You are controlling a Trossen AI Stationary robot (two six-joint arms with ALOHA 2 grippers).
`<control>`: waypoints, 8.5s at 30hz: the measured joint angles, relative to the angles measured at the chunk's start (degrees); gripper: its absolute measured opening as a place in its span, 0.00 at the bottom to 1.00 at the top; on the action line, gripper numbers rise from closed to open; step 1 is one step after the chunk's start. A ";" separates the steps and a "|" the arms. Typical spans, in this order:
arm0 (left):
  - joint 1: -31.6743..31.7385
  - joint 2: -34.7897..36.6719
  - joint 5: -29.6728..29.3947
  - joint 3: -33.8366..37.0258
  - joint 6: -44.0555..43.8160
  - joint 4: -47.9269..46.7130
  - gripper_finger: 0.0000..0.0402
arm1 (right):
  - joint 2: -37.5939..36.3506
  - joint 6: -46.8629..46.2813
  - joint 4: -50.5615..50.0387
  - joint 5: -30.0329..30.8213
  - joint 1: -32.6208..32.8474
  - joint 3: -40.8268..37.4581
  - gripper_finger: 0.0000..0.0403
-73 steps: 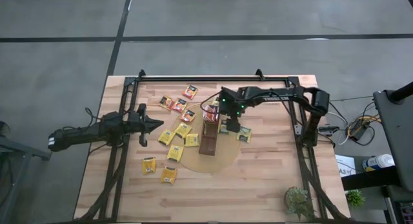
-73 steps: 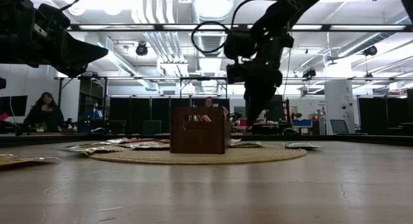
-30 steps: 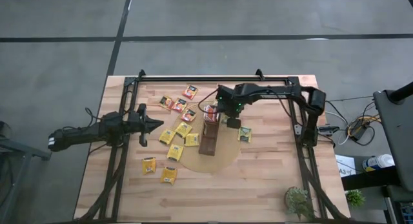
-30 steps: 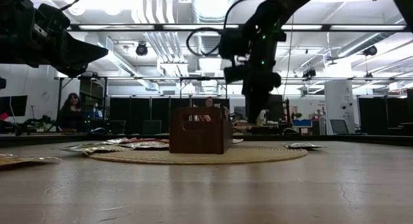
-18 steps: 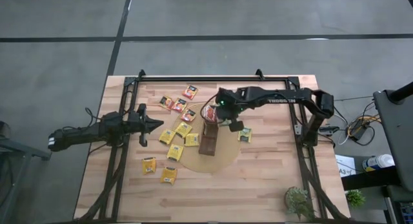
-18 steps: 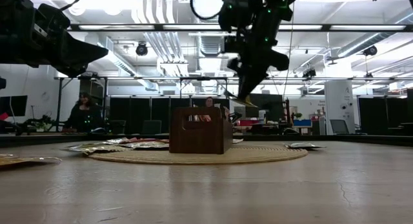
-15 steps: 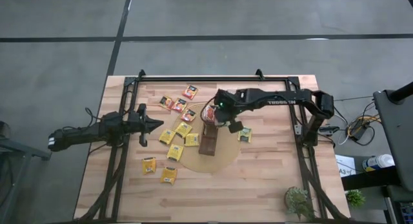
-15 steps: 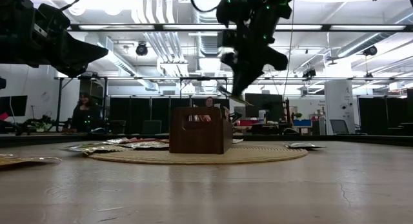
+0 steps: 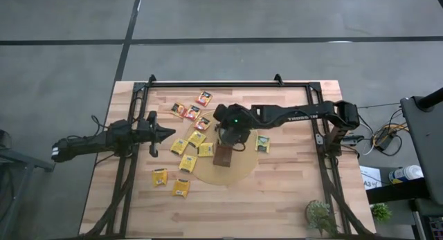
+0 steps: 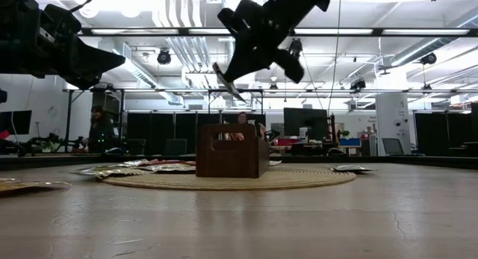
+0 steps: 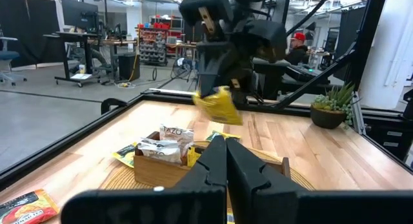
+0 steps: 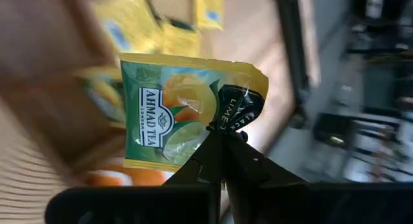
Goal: Pick & Place Tea
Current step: Put the yellow tea bag into the middle section of the wooden organizer
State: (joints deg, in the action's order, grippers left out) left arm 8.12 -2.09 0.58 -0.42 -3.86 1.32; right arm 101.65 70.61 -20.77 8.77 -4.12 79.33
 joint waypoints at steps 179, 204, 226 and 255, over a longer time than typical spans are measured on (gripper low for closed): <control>0.00 0.02 0.00 0.00 0.00 0.00 0.00 | -7.44 -70.33 -24.55 -8.74 6.95 -25.25 0.46; -0.02 0.02 0.00 0.02 0.00 0.00 0.00 | -4.42 -73.64 -20.90 -6.70 5.57 -25.01 0.45; 0.00 0.02 -0.02 0.02 0.00 0.00 0.00 | -3.89 -71.46 -17.98 -10.70 5.64 -28.18 0.04; 0.00 0.00 -0.02 0.02 0.00 0.00 0.00 | -12.60 -76.24 -22.92 -10.60 7.11 -26.84 0.02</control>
State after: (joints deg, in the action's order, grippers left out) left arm 8.11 -2.09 0.56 -0.40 -3.86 1.32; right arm 89.04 -5.62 -43.69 -1.83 2.99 52.49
